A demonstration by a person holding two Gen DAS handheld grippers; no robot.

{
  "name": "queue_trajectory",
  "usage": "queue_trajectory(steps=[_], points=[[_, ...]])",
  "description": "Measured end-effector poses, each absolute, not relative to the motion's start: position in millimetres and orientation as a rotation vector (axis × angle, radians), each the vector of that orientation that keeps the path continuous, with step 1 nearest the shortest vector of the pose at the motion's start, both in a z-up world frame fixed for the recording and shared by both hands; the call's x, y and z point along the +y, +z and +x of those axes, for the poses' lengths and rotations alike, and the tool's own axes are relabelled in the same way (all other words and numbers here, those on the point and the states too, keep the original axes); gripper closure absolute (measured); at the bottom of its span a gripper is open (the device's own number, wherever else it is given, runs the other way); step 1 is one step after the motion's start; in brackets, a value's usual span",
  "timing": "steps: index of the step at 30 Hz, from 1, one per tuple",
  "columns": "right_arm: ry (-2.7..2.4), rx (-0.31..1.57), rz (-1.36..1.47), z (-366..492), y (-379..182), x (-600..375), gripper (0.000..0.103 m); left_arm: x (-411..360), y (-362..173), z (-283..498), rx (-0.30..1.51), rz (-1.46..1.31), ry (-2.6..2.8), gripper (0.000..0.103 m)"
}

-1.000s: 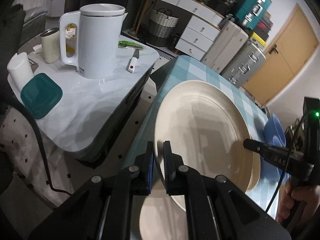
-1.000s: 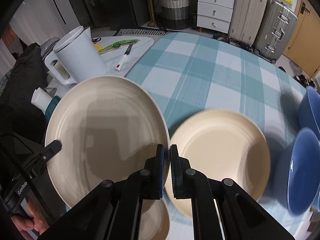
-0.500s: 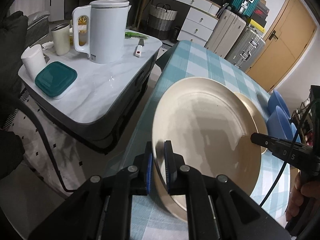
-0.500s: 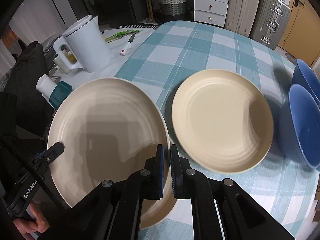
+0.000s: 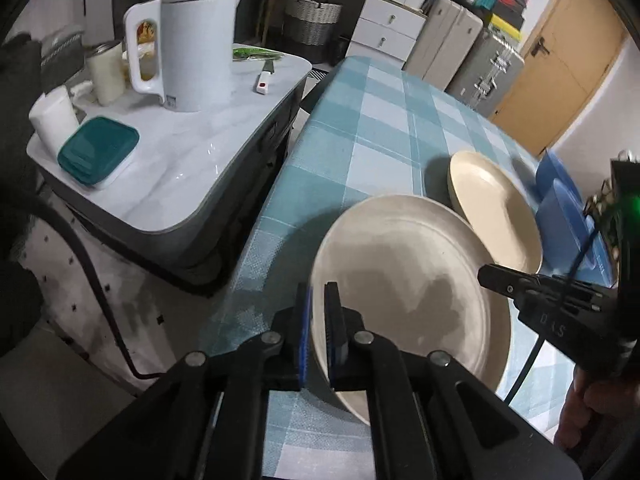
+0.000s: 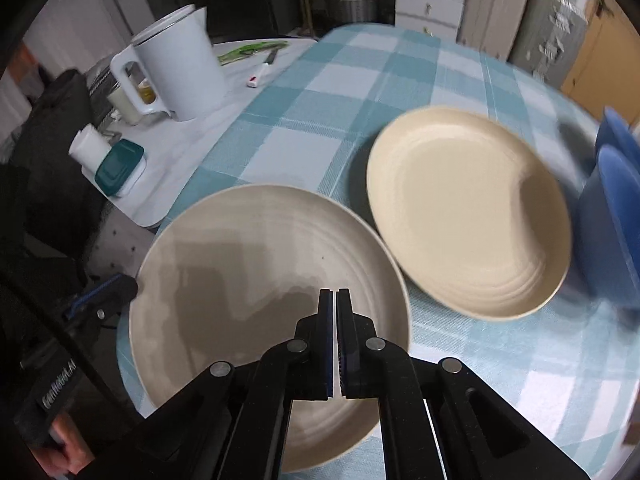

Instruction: Organize plates and bowls

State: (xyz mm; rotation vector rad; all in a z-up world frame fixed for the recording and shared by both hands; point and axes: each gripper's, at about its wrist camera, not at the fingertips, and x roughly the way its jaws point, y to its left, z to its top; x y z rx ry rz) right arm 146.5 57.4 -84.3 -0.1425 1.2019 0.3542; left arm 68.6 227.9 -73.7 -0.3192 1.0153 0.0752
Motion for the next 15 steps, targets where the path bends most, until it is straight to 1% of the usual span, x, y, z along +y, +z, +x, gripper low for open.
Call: queue_trajectory(steps=[9,10,11,14,15], points=[[0.337,1.166,-0.062,147,-80,31,0.101,223,-79,72,1.027,-0.246,0.101,0.1],[0.336,1.149,-0.054,146,-76,26,0.101,224,-81,73,1.033,-0.249,0.101,0.099],[0.329,1.132,-0.058,145,-73,22,0.101,226,-82,72,1.032,-0.257,0.098,0.096],[0.338,1.089,-0.107,139,-68,16,0.097,229,-82,73,1.023,-0.255,0.104,0.093],[0.331,1.084,-0.117,138,-67,15,0.092,229,-82,74,1.021,-0.246,0.11,0.092]])
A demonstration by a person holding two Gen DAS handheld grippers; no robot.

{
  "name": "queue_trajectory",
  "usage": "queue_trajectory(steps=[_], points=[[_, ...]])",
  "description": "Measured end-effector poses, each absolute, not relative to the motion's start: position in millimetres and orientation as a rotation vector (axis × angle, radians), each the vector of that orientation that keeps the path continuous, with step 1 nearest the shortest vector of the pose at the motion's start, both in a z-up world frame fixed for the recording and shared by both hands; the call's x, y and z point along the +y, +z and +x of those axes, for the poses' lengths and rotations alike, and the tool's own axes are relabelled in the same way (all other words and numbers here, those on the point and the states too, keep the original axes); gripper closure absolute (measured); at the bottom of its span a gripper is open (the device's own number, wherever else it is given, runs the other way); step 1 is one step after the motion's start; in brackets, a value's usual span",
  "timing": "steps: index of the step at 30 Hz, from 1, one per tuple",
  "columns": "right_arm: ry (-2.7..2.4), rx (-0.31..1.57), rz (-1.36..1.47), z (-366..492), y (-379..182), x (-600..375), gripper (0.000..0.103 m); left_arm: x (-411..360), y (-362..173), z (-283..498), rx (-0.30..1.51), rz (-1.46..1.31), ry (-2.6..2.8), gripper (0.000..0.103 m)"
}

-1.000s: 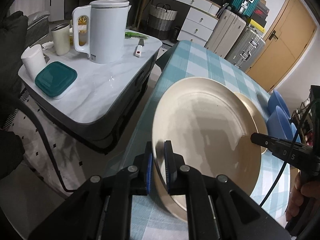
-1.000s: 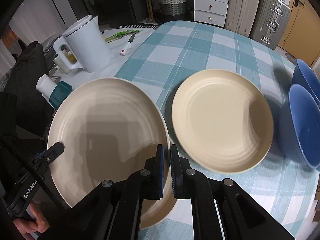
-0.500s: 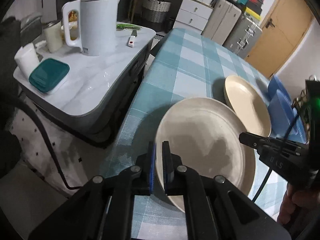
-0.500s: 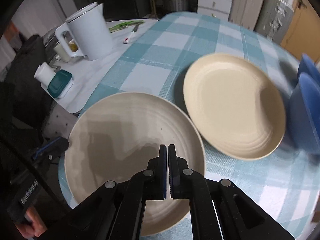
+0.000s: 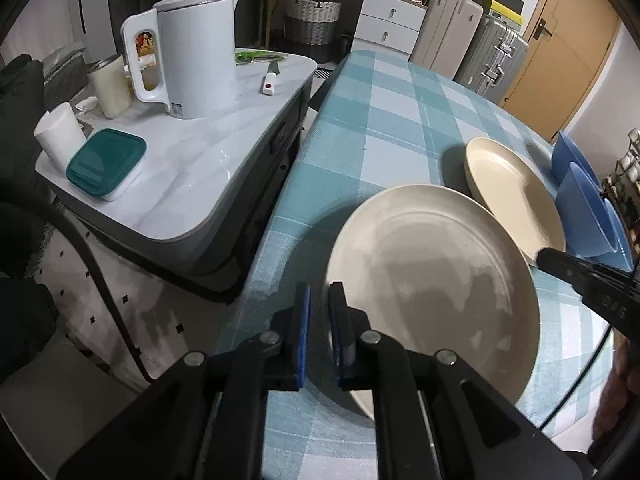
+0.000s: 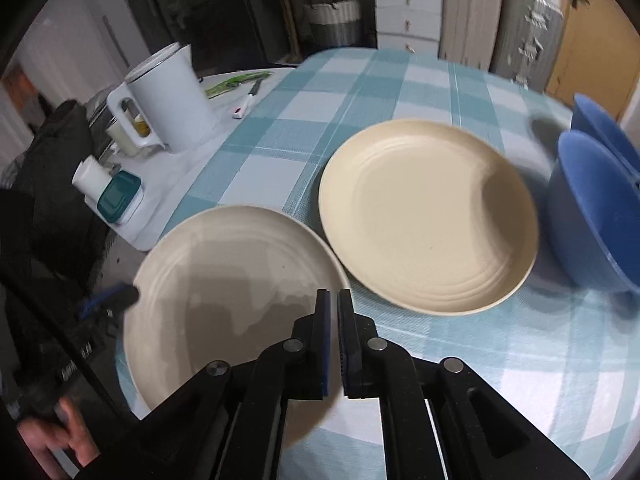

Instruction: Organize plates and bowls

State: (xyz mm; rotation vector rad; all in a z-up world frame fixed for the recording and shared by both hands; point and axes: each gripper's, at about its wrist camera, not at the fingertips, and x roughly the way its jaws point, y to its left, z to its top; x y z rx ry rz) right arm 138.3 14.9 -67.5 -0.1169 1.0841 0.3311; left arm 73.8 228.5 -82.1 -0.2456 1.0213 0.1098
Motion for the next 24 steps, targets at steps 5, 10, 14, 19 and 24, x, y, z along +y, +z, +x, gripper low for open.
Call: queue_trajectory(steps=[5,10,14,19,24], points=[[0.304,1.059,-0.096,132,-77,1,0.073,226,-84,77,1.019,-0.206,0.138,0.076],[0.358,1.091,-0.016,128,-95,-8,0.061,229,-90,81,1.035,-0.216,0.141,0.061],[0.374,1.106,0.046,128,-108,-12,0.061,228,-95,84,1.056,-0.231,0.117,0.061],[0.418,1.106,0.095,131,-119,-9,0.06,222,-101,89,1.08,-0.241,0.07,0.061],[0.446,1.088,0.125,133,-121,-10,0.06,222,-104,90,1.088,-0.256,0.049,0.064]])
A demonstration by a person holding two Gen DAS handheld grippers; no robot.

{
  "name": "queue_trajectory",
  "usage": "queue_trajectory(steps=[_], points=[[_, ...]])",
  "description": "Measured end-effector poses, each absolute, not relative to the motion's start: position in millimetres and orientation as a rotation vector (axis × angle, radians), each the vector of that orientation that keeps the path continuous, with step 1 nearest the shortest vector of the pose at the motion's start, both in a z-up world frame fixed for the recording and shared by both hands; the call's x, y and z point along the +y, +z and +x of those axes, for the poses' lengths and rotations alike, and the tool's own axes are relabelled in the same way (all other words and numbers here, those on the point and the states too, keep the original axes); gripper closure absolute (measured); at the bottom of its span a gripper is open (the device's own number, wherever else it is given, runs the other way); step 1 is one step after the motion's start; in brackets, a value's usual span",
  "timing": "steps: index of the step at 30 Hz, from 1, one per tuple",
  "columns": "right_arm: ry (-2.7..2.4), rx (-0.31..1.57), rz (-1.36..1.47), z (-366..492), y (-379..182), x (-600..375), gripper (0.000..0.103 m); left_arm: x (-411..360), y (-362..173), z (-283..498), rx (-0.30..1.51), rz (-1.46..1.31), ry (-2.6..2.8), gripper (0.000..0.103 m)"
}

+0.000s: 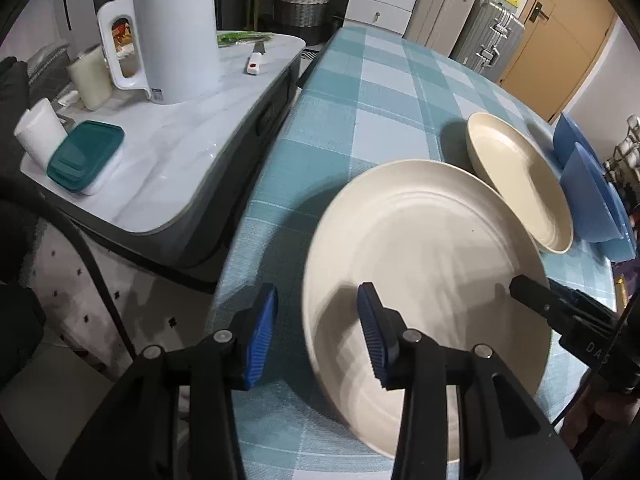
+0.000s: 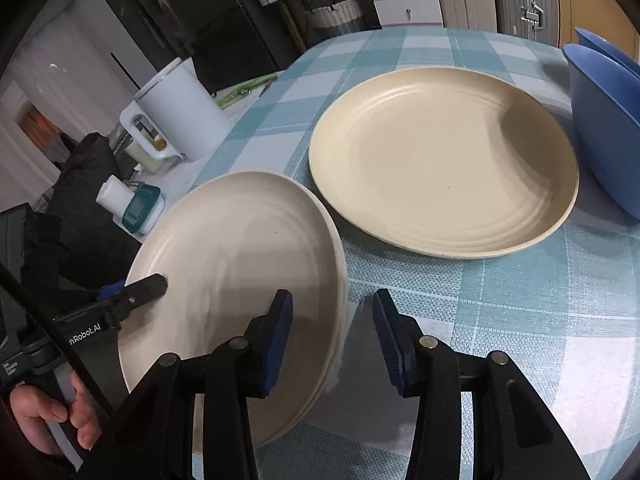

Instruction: Organize plates and bowls

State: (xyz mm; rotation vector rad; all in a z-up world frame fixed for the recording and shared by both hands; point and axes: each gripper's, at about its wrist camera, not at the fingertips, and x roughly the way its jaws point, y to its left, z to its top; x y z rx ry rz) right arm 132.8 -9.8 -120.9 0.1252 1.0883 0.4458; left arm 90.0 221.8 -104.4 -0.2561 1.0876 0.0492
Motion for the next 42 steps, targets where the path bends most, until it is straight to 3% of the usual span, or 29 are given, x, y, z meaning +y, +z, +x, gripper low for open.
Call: queue_trajectory(steps=[2,4,6,42], points=[[0.448,1.086,0.135,133,-122,-12,0.066,219,-105,90,1.093,-0.268,0.027,0.067],[0.445,1.089,0.151,133,-123,-15,0.081,214,-104,88,1.093,-0.247,0.022,0.071],[0.453,1.092,0.159,132,-123,-16,0.086,210,-103,86,1.098,-0.234,0.021,0.071],[0.356,1.13,0.146,84,-120,-103,0.085,106,-95,48,1.059,0.036,-0.041,0.069]])
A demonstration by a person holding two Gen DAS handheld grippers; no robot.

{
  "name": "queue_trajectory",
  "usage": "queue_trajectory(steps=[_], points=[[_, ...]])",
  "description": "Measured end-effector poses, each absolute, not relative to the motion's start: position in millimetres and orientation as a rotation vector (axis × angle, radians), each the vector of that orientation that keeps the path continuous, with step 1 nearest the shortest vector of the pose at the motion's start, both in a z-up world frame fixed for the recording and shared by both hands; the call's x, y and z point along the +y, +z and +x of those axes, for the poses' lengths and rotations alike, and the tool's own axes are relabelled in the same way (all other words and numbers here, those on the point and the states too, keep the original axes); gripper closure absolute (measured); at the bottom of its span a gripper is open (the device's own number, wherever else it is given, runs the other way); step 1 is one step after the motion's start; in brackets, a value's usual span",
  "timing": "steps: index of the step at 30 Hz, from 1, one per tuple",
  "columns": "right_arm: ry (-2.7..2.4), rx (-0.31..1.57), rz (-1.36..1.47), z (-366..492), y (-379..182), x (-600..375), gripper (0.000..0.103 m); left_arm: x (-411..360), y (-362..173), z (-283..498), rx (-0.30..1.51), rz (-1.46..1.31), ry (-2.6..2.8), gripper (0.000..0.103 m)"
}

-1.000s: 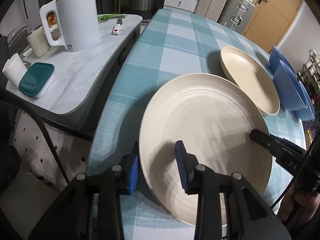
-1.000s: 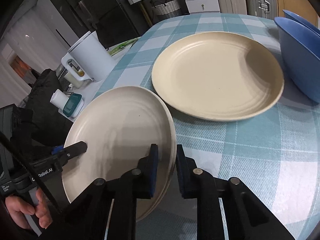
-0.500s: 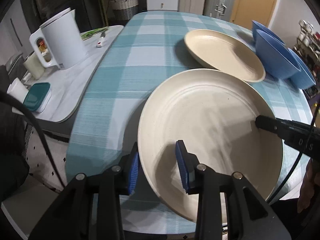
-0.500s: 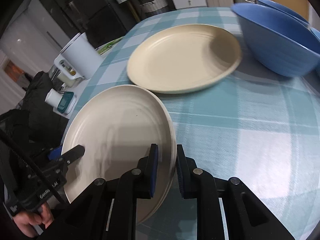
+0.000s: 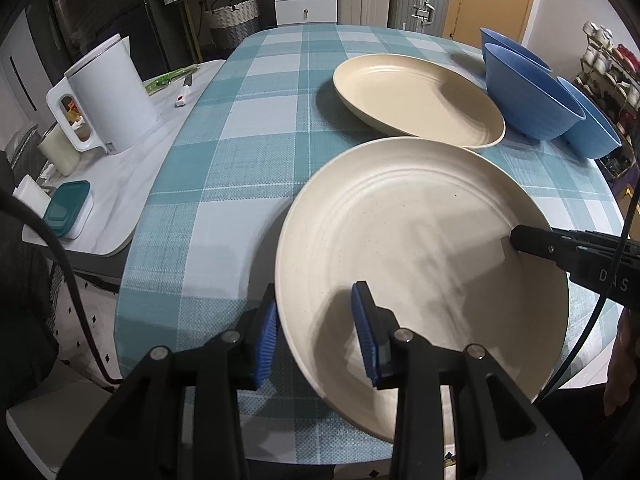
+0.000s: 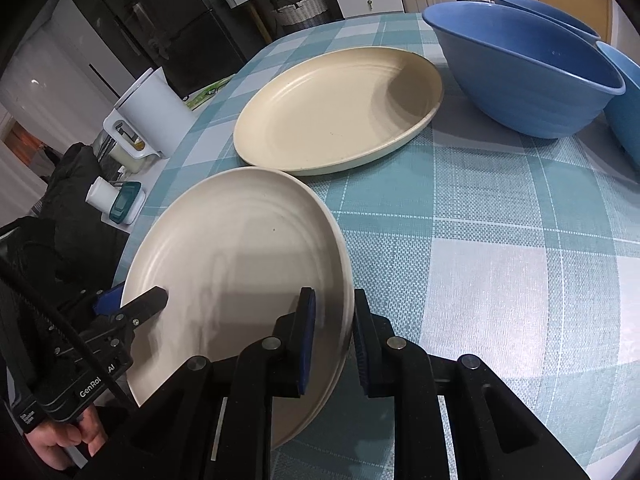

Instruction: Organize plates and bowls

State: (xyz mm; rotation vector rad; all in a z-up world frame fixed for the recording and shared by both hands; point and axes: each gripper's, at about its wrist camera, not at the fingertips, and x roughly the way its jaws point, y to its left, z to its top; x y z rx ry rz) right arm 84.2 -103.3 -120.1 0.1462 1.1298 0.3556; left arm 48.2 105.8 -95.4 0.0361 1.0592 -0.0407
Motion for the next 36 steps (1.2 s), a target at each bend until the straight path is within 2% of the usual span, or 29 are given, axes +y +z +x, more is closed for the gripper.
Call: queue_trajectory(steps=[10,12,33,36], points=[[0.326,1.082,0.171,86,-111,-114,0.083,102,-94,49,1.048,0.07,-0.027,0.065],[0.321,1.057,0.18,86,-106,-117,0.082,103,-93,49,1.041,0.079,-0.014,0.06],[0.342,1.018,0.196,84,-92,-126,0.081,118,-87,50,1.028,0.045,0.035,0.059],[0.332,1.004,0.197,83,-89,-128,0.078,125,-79,49,0.997,0.009,0.045,0.057]])
